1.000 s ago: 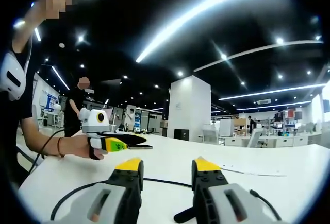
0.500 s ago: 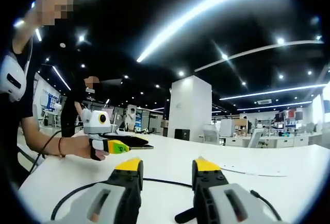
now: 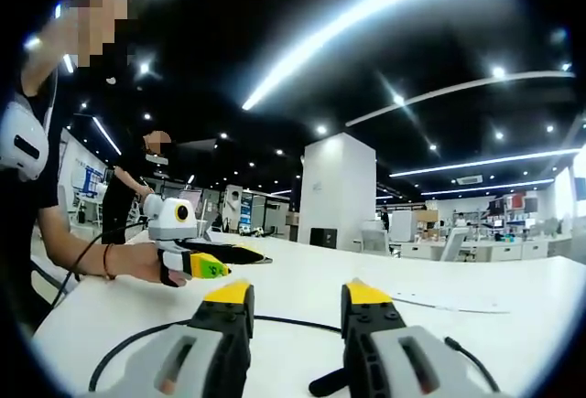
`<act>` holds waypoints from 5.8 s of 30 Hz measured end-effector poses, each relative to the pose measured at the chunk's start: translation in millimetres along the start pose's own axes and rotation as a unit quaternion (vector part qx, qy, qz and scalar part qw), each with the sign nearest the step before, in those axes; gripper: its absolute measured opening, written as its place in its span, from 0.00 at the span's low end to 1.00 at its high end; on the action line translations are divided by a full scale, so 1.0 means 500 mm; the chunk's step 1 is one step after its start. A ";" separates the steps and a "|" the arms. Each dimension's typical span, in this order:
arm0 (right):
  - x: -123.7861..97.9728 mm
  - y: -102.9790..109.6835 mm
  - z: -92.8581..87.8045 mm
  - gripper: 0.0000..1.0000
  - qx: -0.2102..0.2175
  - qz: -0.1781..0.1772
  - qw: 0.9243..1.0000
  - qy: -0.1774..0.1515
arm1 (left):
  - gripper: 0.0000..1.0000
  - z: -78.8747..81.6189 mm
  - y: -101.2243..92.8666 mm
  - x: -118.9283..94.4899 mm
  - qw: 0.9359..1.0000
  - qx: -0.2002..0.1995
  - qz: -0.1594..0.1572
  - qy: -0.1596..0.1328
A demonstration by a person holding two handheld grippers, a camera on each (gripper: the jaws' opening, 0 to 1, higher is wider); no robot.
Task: Find the charging cable on the desk, coil it up and secure with Velcro.
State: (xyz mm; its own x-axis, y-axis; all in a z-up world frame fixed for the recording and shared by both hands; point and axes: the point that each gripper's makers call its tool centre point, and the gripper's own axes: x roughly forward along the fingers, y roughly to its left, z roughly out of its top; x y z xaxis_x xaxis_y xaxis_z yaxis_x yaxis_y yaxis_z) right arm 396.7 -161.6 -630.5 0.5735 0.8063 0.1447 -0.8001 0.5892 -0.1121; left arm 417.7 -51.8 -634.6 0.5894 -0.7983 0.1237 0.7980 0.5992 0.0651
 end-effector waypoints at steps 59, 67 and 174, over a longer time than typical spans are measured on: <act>0.046 -0.062 -0.042 0.38 -0.016 -0.025 0.995 0.092 | 0.44 -0.015 -0.007 0.008 1.000 -0.015 -0.004 0.001; 0.051 -0.069 -0.055 0.39 -0.013 -0.026 0.994 0.103 | 0.44 -0.015 -0.005 0.007 1.000 -0.014 -0.004 0.002; 0.135 -0.191 -0.223 0.38 -0.030 0.002 0.958 0.286 | 0.44 -0.028 -0.007 0.017 1.000 -0.015 -0.006 0.008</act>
State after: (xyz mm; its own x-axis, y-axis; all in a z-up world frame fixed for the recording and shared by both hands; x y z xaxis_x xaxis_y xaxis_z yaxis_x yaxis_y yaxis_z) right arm 531.2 -157.7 -719.5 0.5864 0.6948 -0.4165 -0.8010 0.5738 -0.1705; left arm 422.0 -61.6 -647.7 0.5809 -0.8070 0.1067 0.8088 0.5870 0.0362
